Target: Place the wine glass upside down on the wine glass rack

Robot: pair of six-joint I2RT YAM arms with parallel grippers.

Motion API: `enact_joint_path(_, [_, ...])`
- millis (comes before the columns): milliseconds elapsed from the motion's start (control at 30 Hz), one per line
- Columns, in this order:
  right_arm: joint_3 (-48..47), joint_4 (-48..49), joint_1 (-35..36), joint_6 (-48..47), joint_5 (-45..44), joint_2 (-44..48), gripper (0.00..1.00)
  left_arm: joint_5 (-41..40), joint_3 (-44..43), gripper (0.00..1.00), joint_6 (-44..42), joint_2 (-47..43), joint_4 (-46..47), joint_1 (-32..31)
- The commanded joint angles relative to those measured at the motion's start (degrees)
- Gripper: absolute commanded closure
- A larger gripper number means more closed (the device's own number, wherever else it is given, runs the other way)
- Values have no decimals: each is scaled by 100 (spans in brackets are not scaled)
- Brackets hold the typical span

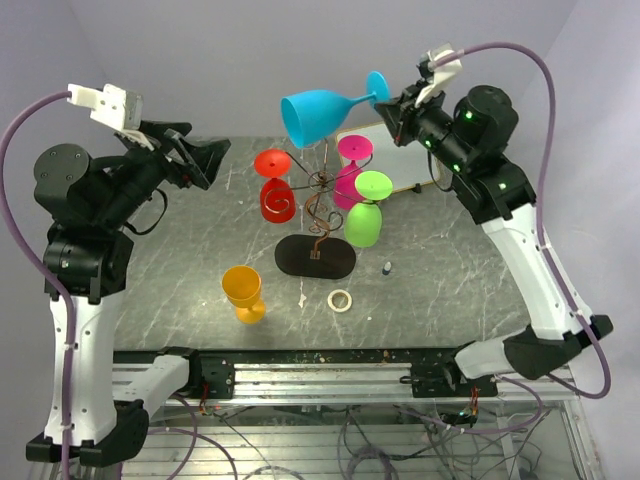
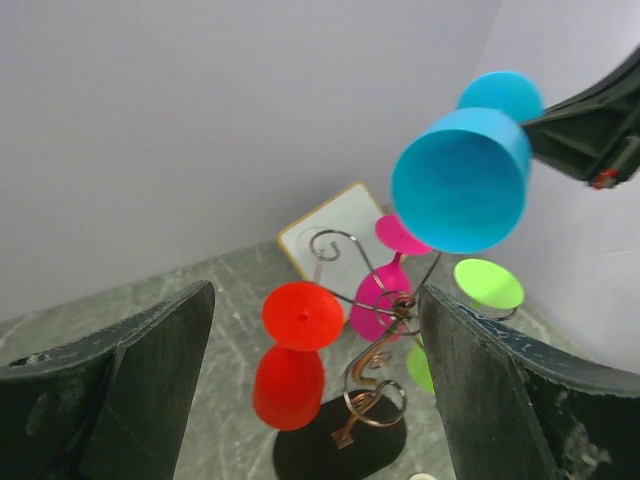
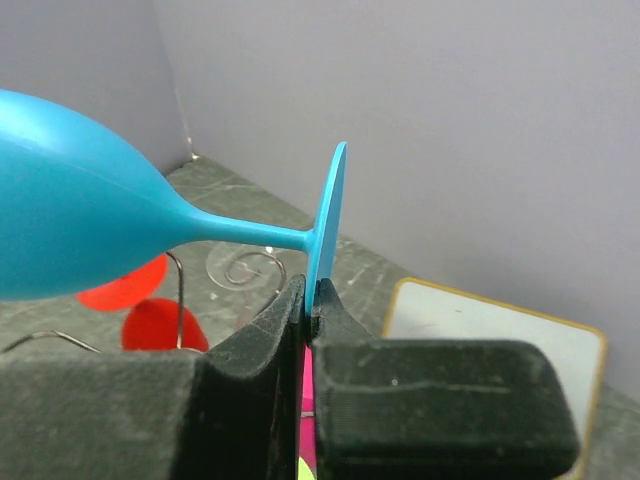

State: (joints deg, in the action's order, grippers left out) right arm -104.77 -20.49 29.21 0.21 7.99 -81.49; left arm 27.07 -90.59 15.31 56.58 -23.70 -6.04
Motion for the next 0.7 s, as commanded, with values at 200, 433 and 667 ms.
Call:
enact_joint_path(200, [717, -888, -53, -2653, 921, 1080, 100, -1071, 276, 8, -1230, -409, -605, 131])
enact_joint_path(433, [823, -2660, -49, -4844, 2156, 1632, 100, -1255, 643, 8, -1550, -588, -716, 264])
enact_joint_path(667, [1279, -3422, -32, -6015, 2486, 1996, 100, -755, 830, 9, -1292, -538, -617, 516])
